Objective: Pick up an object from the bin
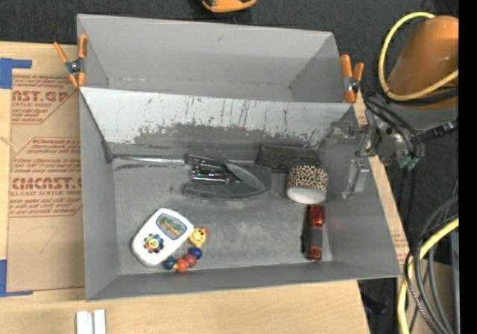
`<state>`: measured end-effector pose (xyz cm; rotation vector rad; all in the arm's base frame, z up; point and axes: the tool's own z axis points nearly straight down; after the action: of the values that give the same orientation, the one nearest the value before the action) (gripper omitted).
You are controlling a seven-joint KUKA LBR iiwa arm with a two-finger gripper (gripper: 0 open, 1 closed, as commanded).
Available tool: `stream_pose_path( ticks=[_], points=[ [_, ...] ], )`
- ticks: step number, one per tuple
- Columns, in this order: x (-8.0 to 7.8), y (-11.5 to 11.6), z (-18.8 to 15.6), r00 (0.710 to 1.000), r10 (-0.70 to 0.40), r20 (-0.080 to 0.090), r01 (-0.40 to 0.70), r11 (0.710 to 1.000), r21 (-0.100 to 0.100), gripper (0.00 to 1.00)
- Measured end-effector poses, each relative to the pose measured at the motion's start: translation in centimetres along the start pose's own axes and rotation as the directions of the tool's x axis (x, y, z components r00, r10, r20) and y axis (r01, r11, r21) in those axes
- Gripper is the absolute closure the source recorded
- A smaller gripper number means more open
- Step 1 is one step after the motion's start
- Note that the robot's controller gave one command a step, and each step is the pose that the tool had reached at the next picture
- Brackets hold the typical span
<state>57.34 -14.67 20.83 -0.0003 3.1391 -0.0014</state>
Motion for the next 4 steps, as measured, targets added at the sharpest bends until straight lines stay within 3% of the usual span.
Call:
stream_pose_path(
  ticks=[1, 2, 3, 4],
  points=[
    [0.0, 0.0, 0.0, 1.0, 0.0, 0.0, 0.0, 1.0, 0.0, 0.0],
    [3.4, 6.2, 6.2, 0.939, -0.344, -0.004, 0.344, 0.939, -0.005, 0.0],
    [0.4, 0.4, 4.9, 0.99, -0.142, 0.007, 0.142, 0.99, 0.003, 0.0],
    [2.8, 3.0, 7.3, 0.856, -0.516, 0.009, 0.516, 0.856, 0.0, 0.0]
  ],
)
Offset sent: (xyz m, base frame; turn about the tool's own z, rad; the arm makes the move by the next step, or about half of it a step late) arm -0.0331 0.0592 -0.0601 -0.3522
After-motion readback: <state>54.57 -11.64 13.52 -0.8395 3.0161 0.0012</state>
